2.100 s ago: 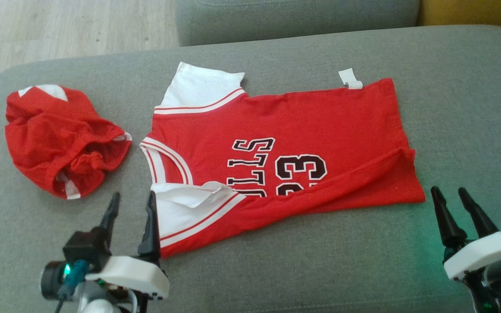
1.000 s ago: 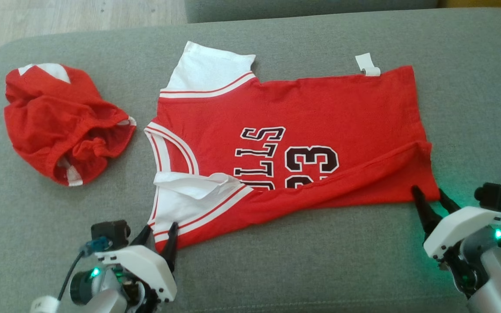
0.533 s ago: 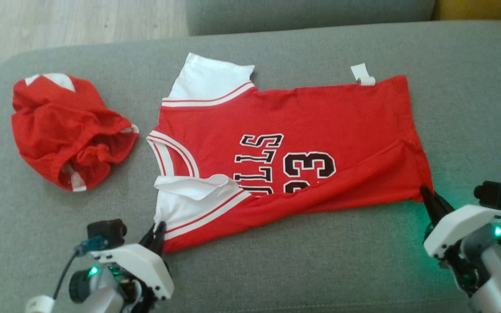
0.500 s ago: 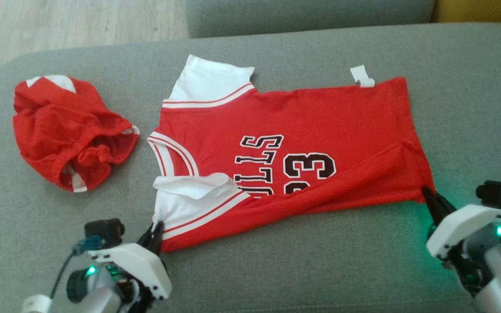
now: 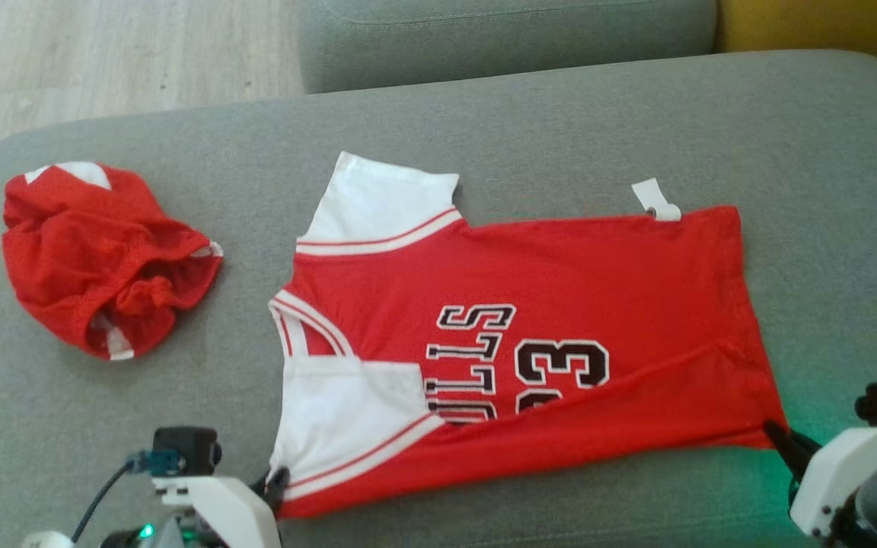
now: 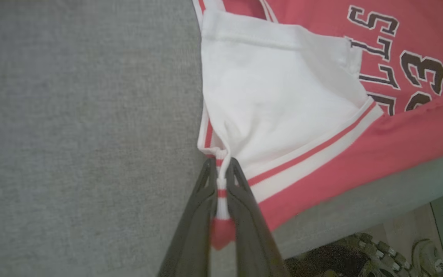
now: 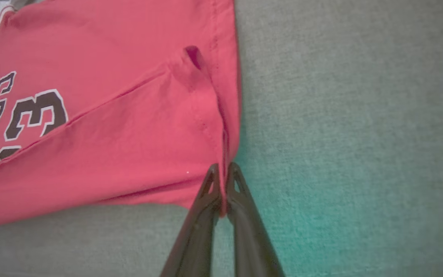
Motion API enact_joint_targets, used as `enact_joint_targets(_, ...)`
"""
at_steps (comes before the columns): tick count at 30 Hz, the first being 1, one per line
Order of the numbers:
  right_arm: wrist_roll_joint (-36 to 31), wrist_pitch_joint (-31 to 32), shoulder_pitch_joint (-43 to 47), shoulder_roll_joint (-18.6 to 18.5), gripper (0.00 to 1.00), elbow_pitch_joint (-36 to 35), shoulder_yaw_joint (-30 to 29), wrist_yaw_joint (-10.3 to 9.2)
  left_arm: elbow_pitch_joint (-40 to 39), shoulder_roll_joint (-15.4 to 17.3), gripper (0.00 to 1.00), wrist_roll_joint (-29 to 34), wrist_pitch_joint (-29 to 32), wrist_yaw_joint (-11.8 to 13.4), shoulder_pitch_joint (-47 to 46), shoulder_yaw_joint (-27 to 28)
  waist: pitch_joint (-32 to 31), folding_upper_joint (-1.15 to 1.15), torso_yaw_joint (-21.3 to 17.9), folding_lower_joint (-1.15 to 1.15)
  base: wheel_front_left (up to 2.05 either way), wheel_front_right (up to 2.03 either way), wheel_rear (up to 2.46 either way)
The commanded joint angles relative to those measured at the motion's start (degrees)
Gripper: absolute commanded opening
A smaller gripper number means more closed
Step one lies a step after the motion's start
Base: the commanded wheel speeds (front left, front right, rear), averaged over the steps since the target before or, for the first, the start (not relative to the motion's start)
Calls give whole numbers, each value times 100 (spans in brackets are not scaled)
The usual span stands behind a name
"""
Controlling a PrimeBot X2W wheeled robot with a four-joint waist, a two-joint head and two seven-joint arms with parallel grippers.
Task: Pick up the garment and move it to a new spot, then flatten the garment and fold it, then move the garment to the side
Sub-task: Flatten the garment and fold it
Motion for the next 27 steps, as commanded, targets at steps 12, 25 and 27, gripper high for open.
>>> enact_joint_targets(12,-545,-55,155,185,100,-1027,-653,-5,-744,480,100,154,292,226,-396,250,39,0,-89,0,0,0,0)
enact_joint_targets(25,-667,-273,-1414,333,100,-830,-877,-5,39,417,100,512,1090,-760,-3214,69,784,0,-185,0,0,0,0)
enact_joint_targets(27,-622,-251,-1838,318,100,-562,-844,-5,485,250,100,444,1274,-1000,-3747,20,1010,0,-205,0,0,0,0)
